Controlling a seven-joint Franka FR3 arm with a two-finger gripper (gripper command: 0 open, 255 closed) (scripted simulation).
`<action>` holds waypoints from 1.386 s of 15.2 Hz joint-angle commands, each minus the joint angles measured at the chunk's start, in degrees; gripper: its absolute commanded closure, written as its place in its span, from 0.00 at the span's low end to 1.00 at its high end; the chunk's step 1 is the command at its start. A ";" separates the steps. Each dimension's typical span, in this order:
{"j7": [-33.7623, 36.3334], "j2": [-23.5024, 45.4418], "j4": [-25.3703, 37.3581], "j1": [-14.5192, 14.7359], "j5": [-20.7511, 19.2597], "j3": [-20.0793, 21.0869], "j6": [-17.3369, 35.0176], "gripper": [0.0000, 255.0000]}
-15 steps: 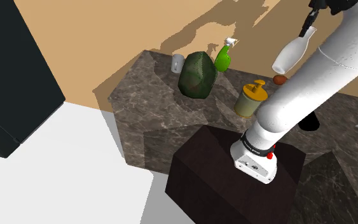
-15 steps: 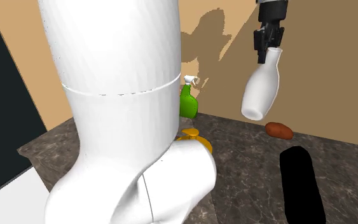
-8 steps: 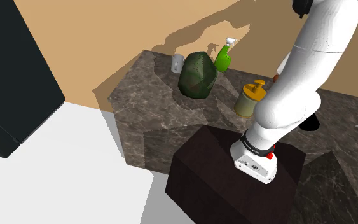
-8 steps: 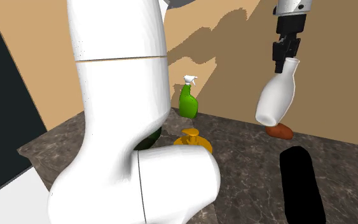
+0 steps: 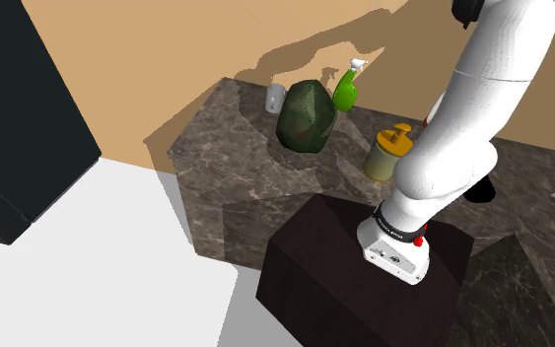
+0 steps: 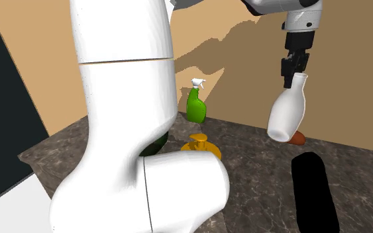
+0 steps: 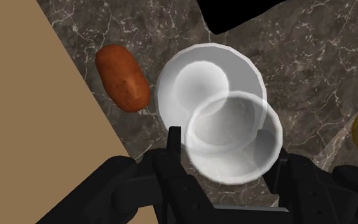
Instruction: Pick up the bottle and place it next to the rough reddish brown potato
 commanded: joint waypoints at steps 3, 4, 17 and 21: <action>-0.16 0.57 -2.68 -0.09 0.57 0.32 3.01 1.00; -0.22 0.73 -3.32 -0.13 0.74 0.42 3.73 1.00; -1.37 3.31 -9.01 -1.26 3.32 1.93 10.82 1.00; -1.37 3.31 -9.01 -1.26 3.33 1.93 10.82 1.00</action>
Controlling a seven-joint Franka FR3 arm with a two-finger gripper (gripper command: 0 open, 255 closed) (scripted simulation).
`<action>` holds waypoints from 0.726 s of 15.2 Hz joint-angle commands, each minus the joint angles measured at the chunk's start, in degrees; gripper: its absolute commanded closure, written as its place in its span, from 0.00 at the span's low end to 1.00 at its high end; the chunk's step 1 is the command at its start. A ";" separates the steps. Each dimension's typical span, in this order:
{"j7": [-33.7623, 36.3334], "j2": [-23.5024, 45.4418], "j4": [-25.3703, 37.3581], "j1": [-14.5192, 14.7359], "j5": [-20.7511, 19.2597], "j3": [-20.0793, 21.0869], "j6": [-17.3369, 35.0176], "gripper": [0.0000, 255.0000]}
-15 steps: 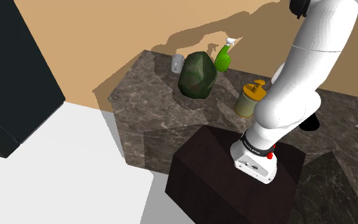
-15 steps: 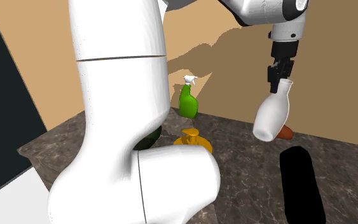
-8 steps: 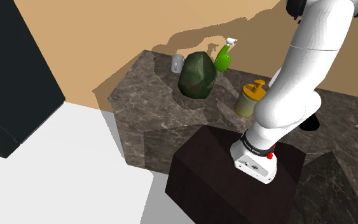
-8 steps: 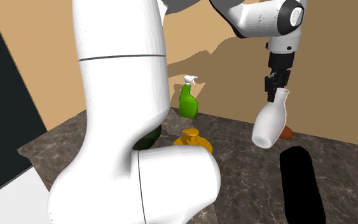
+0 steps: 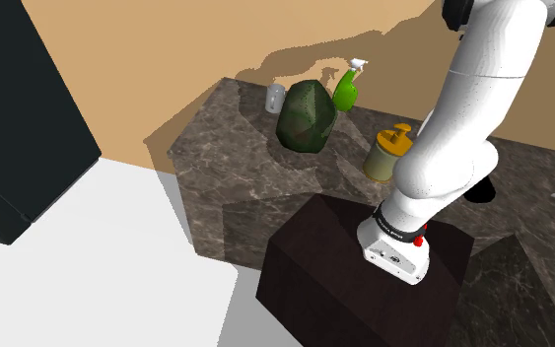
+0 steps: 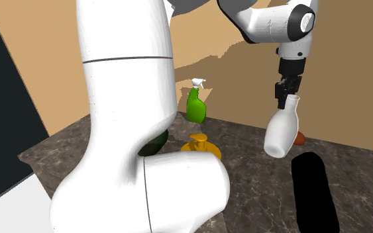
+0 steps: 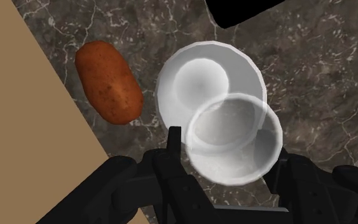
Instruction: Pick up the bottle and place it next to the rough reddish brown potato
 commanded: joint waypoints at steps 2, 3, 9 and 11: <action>0.00 0.00 0.02 0.00 0.00 0.00 0.01 0.00; 0.00 -0.01 0.02 0.00 0.00 -0.01 0.01 0.00; 1.31 -1.89 4.22 1.18 -1.92 -1.06 -5.26 0.00; 1.56 -2.24 5.46 1.36 -2.28 -1.23 -6.69 0.00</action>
